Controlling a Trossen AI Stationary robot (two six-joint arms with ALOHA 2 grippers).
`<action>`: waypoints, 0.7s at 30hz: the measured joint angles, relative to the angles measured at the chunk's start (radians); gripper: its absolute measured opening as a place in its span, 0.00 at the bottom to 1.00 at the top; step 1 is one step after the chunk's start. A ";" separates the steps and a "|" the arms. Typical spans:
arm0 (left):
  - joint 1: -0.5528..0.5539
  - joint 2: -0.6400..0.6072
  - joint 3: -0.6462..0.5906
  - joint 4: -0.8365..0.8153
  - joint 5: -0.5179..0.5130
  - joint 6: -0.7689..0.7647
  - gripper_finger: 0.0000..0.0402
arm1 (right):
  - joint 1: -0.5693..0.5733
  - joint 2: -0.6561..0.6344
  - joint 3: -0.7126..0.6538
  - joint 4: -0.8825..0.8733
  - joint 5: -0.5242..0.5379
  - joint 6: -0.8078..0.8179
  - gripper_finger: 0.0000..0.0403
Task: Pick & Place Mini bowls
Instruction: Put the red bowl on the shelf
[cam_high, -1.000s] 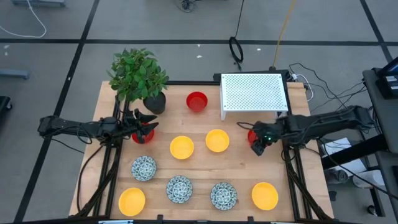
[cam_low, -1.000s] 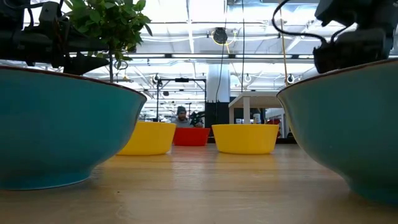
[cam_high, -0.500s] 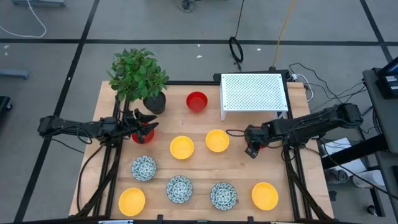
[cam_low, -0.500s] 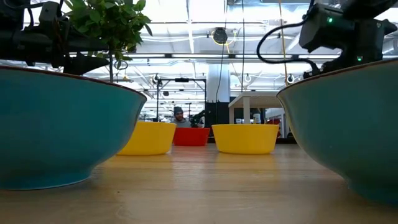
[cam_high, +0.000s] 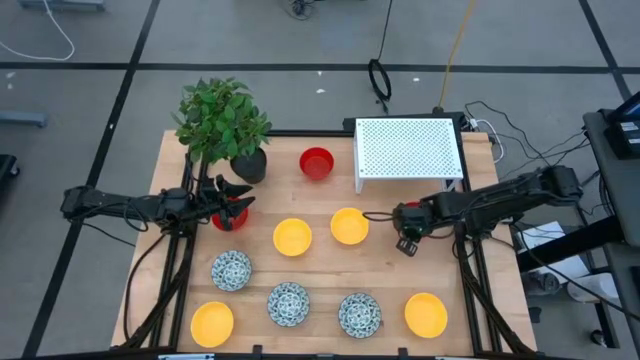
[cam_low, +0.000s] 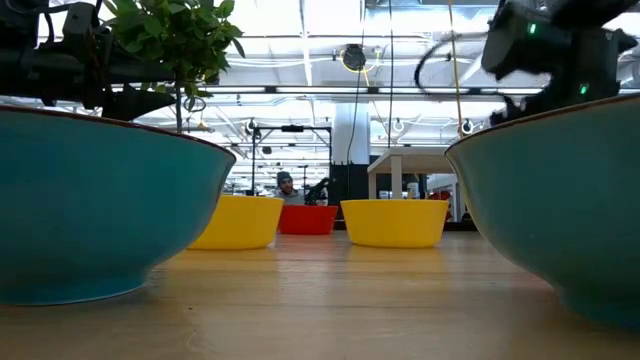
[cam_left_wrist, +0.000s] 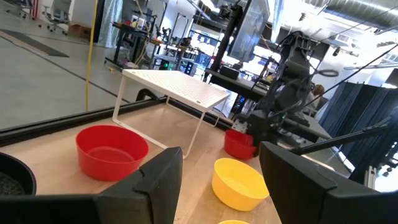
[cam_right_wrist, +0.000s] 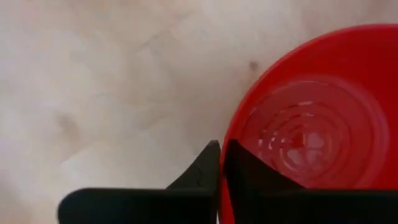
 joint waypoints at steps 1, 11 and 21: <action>0.000 0.000 0.000 0.000 0.000 0.000 0.54 | 0.008 -0.019 0.012 0.002 -0.017 -0.014 0.01; 0.000 0.000 0.000 0.000 0.000 0.000 0.54 | 0.033 -0.182 0.199 0.176 -0.032 -0.178 0.00; 0.000 0.000 0.000 0.000 0.000 0.000 0.54 | -0.134 -0.094 0.457 0.112 -0.026 -0.425 0.00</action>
